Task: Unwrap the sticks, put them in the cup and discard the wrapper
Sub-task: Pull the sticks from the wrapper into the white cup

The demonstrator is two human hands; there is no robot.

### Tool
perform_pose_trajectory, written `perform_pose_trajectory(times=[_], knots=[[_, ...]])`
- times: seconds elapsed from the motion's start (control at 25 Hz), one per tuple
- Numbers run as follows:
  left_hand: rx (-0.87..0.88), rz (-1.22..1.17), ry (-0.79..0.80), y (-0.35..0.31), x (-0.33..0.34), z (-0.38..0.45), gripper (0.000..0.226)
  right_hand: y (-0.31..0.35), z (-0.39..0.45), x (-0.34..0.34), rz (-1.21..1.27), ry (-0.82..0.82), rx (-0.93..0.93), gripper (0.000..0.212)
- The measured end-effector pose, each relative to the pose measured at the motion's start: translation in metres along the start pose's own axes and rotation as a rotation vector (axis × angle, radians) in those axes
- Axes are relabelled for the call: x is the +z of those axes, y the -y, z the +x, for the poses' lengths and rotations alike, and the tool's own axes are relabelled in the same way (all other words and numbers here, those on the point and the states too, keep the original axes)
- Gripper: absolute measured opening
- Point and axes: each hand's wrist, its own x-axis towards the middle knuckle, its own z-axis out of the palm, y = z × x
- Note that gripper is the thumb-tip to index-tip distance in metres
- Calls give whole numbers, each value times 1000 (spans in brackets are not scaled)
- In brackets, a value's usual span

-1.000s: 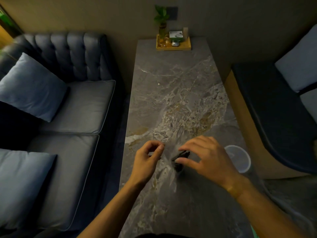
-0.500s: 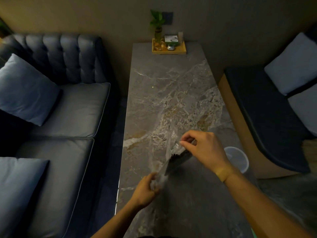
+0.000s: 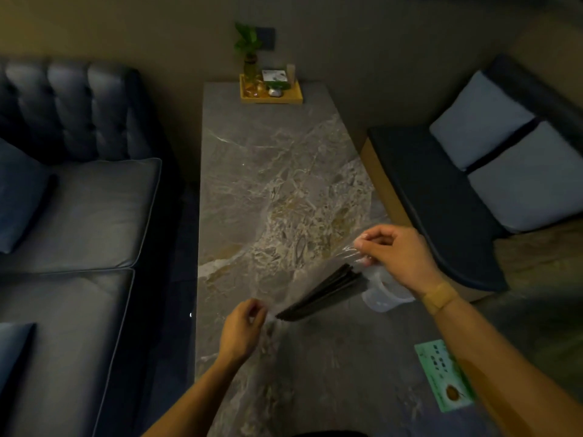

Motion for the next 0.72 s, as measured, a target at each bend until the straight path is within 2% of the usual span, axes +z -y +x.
perform_pose_trajectory(times=[0.08,0.28,0.4,0.52,0.72], knots=[[57,-46,-67,-6,-12,-1,7,-9,-2,-17,63,-52,69,13],[161,-136,-166,-26,-36,-4,23,-37,-11,-50,99,-94,180,13],[220,-174,-196,-45,-41,-12,23,-46,-14,-70,123,-47,186,5],[283,-192,-237,-69,-48,-21,19,-51,-15,-91,133,-14,166,13],[259,-246,-315,-106,-43,-40,16,-56,-13,-107,155,1,142,21]])
